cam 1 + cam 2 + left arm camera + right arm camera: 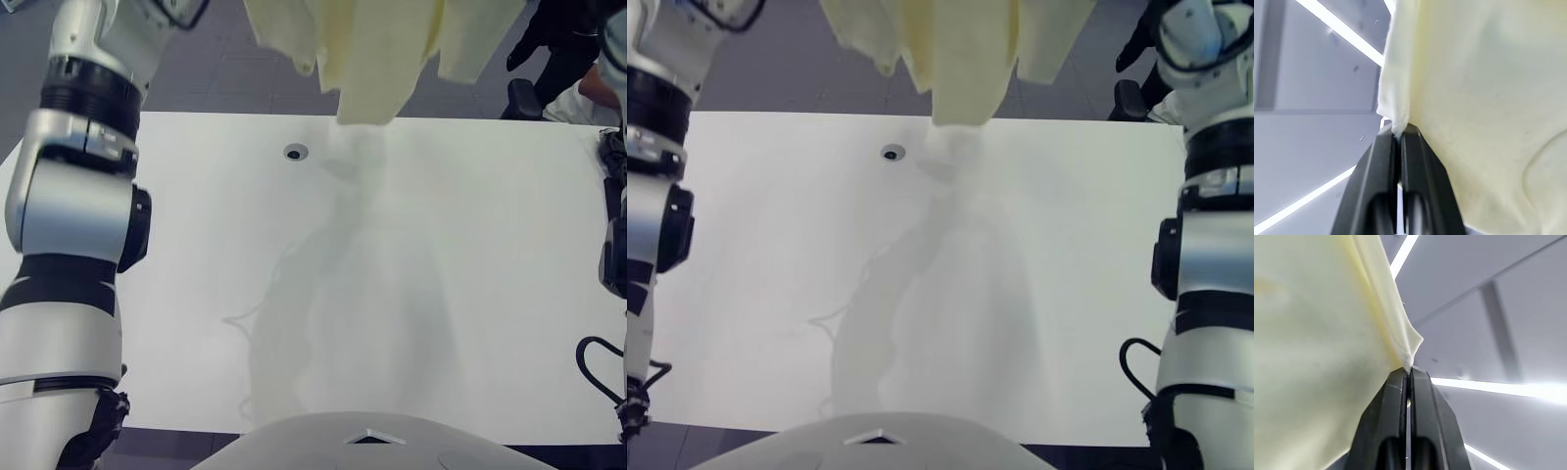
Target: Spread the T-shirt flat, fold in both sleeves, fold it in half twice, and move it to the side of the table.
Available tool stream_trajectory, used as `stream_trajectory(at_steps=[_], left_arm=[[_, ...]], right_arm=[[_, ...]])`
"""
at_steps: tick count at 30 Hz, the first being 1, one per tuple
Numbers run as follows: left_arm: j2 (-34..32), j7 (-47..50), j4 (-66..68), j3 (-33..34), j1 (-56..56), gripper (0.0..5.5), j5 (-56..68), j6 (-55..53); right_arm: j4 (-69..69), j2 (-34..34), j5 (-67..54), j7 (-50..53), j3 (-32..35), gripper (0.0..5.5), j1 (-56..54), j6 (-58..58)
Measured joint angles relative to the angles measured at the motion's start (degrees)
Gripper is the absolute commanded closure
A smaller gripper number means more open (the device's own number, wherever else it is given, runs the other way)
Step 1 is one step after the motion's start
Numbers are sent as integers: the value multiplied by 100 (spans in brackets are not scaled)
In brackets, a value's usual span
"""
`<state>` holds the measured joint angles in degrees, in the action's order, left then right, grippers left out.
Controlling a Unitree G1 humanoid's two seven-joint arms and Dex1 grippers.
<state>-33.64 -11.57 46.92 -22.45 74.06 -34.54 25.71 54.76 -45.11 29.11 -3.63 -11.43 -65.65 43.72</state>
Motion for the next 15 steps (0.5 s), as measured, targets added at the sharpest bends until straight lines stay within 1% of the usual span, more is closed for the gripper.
stream_trajectory(at_steps=[3, 4, 7, 9, 12, 15], left_arm=[[-324, -681, -1674, -96, -1836, 548, 389, 208], [-420, -788, -2064, -115, -2313, 548, 468, 223], [-818, -1180, -3548, -365, -4438, 548, 608, 214], [-1091, -1453, -4518, -478, -5621, 548, 682, 110], [-1621, -1934, -5964, -445, -7032, 548, 787, -104], [-2208, -2473, -7323, -164, -7997, 548, 840, -359]], right_arm=[[-1055, -162, -1052, -1447, -419, 550, 1501, 379], [-1397, -265, -1311, -1729, -543, 550, 1916, 377], [-2903, -833, -2446, -2734, -1163, 550, 3748, 123], [-3903, -1243, -3188, -3273, -1485, 550, 4719, -145], [-5289, -1883, -4267, -3950, -1672, 550, 5821, -591], [-6600, -2558, -5223, -4484, -1663, 550, 6483, -1107]])
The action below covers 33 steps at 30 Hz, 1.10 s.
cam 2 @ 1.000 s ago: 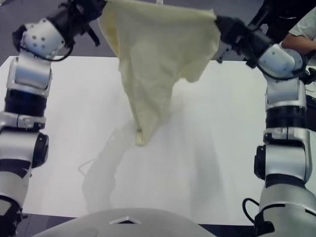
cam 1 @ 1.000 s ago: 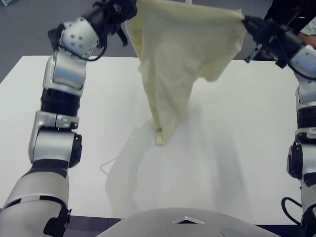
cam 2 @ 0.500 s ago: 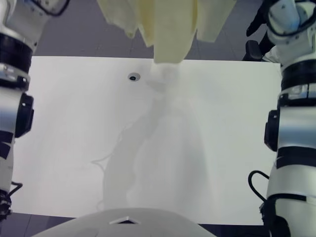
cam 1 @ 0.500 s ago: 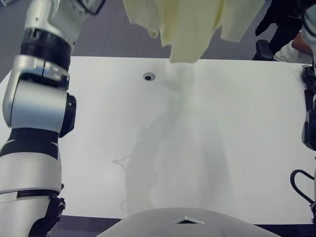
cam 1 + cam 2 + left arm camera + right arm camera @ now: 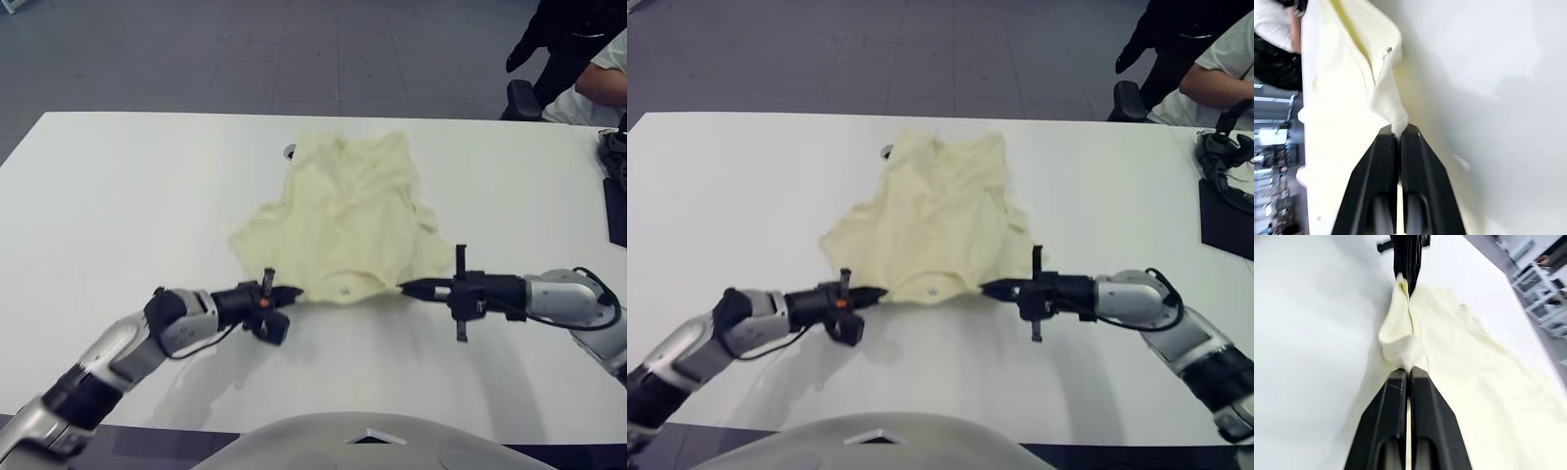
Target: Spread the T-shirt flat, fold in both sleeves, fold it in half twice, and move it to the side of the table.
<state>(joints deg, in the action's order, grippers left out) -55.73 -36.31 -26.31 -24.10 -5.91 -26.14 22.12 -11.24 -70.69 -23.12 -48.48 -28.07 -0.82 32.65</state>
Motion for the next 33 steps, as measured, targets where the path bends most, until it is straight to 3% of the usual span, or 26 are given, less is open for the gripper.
stream_trajectory(at_steps=[3, 6, 16, 23, 27, 29, 31, 33], left_arm=[[-779, -754, -1413, 543, -976, 548, 135, -370], [-1134, -1265, -1836, 785, -1569, 550, 204, -604], [-732, -1660, -1919, 828, -1650, 389, 783, -1124], [-936, -2430, -2138, 1762, -2048, 264, 3341, -1678], [-986, -2758, -1943, 2836, -1951, 195, 4987, -1886], [-790, -2521, -1881, 3160, -1395, 164, 5572, -2105], [-539, -2079, -1666, 3163, -813, 123, 5437, -2286], [-325, -1642, -1197, 2890, -355, 90, 4521, -2215]], right_arm=[[-1331, -777, -726, -552, 208, 550, 607, -733], [-1783, -993, -806, -801, 405, 499, 957, -1360], [-1948, -626, -1125, -1423, 1201, 346, 1281, -2277], [-1436, -284, -1791, -1951, 2275, 226, 1487, -2600], [-504, -66, -705, -1807, 2405, 160, 1230, -2567], [-306, 120, -61, -1657, 2357, 130, 1073, -2530], [-304, 242, 475, -1597, 2236, 91, 1005, -2424], [-258, 346, 1041, -1520, 2074, 59, 993, -2306]])
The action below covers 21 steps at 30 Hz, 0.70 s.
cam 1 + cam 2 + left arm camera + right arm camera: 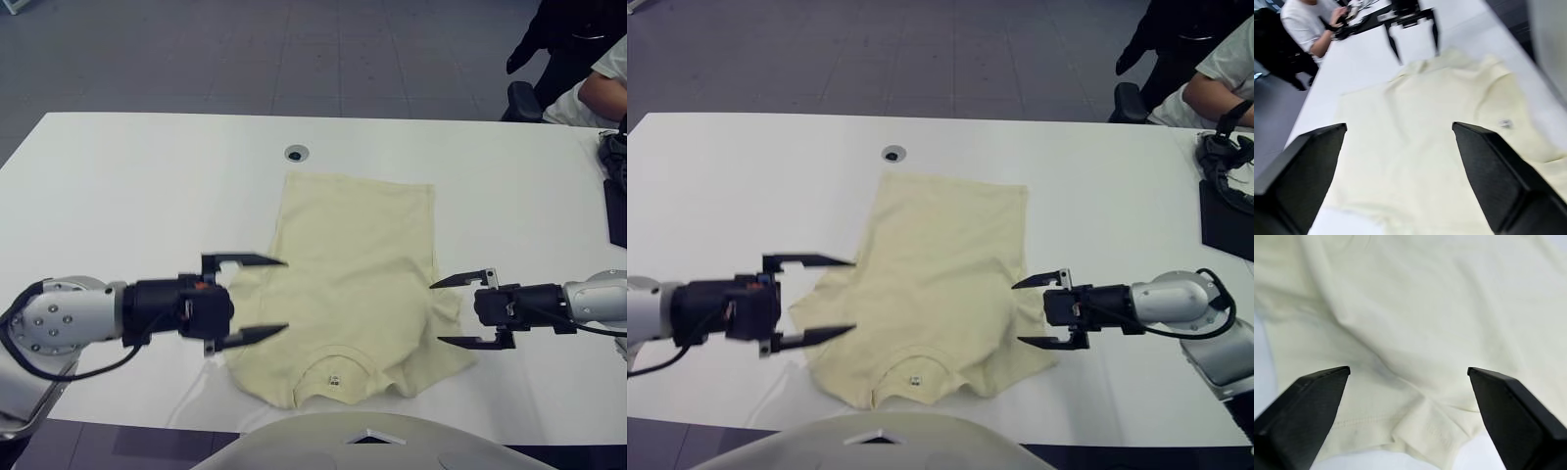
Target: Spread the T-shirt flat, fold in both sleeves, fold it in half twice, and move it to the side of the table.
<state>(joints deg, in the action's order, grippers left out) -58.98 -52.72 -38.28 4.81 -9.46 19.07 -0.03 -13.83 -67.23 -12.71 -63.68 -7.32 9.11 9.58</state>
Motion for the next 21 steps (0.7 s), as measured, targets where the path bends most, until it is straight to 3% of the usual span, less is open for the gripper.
stream_trajectory(at_steps=[3, 5, 14, 21], left_arm=[[199, 281, 704, -574, 154, 37, -1354, 436], [390, 507, 1090, -850, 180, 11, -2000, 713], [797, 889, 1532, -1089, -45, 11, -2694, 1225], [930, 994, 1566, -1205, -215, 11, -2960, 1335]], right_arm=[[170, 128, 492, 47, -171, 11, 10, 134], [291, 190, 721, 112, -239, 10, -16, 435], [1169, -74, 1134, 585, 438, 10, 124, 885], [1243, -76, 1103, 321, 464, 10, 16, 817]])
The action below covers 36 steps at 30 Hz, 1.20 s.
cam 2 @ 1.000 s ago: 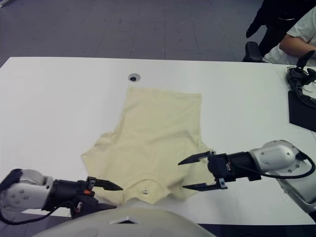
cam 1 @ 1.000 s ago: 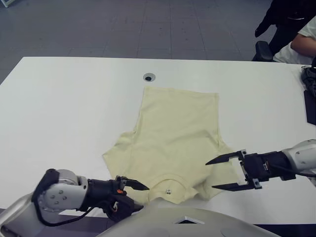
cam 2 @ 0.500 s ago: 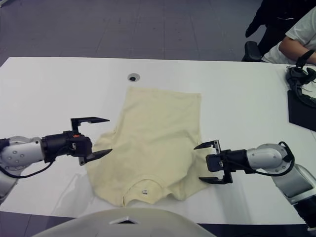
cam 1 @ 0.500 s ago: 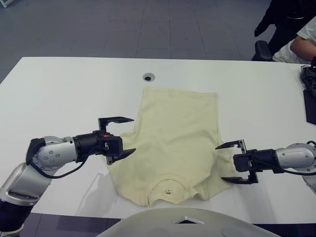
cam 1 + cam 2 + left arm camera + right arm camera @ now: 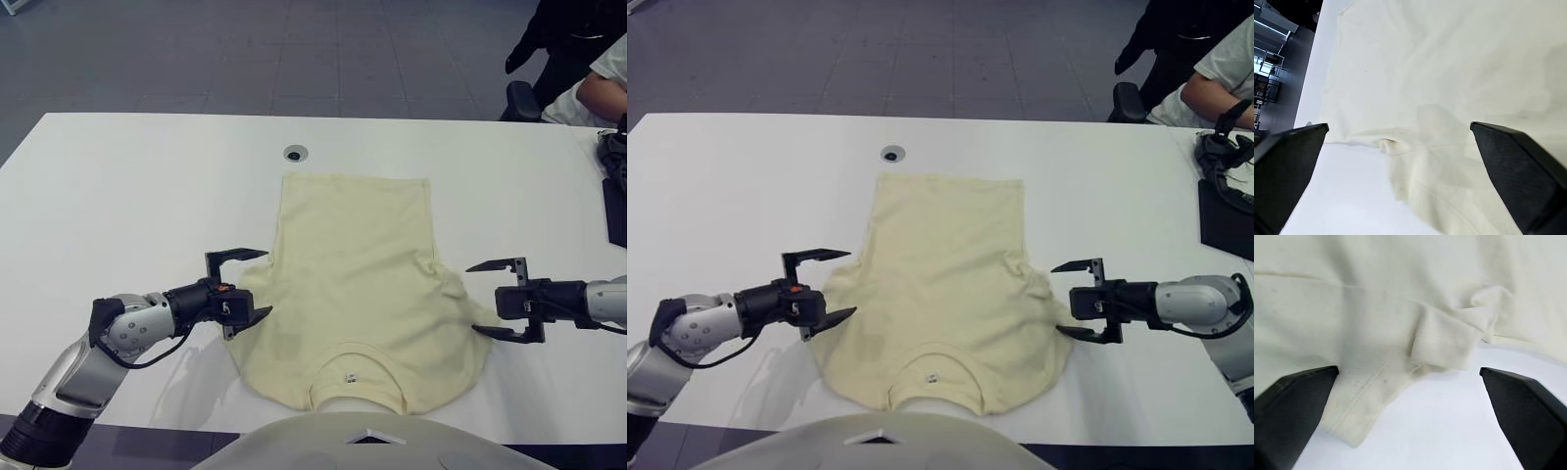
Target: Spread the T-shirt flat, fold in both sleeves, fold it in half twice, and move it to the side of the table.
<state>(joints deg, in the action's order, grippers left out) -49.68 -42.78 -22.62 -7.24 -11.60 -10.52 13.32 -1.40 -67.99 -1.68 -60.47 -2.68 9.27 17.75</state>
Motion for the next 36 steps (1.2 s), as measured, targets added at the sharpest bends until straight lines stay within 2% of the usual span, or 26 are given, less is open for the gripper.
stream_trajectory(at_steps=[5, 14, 18, 21, 26, 28, 31, 35, 36], left_arm=[[32, 62, 28, 73, -17, 11, -52, -6], [-40, 75, -303, 671, -994, 11, 55, -15], [178, 186, -648, 1018, -1093, 11, 523, -234], [899, 801, -1015, 1379, -945, 11, 1341, -1146], [2404, 2107, -1676, 1693, -1257, 11, 2838, -2868], [3130, 2738, -1756, 1927, -1557, 11, 3559, -3386], [3843, 3230, -1773, 2024, -2010, 11, 4098, -3605], [4498, 3381, -1733, 1942, -2595, 11, 4621, -3622], [4621, 3372, -1634, 1905, -2744, 31, 4679, -3621]], right_arm=[[-316, 7, -437, -290, 231, 10, 233, -159], [-67, -115, -485, -92, 1352, 10, -306, -124], [-70, 559, -415, 587, 1237, 10, -1142, 40], [17, 1412, -374, 1436, 1153, 10, -1732, 79], [3, 2531, -509, 2548, 1342, 10, -1833, 20], [7, 2758, -545, 2852, 1474, 10, -1799, -19], [20, 2899, -657, 3110, 1658, 10, -1808, -152], [20, 2970, -645, 3225, 1683, 10, -1827, -188], [19, 2985, -623, 3266, 1683, 10, -1827, -194]])
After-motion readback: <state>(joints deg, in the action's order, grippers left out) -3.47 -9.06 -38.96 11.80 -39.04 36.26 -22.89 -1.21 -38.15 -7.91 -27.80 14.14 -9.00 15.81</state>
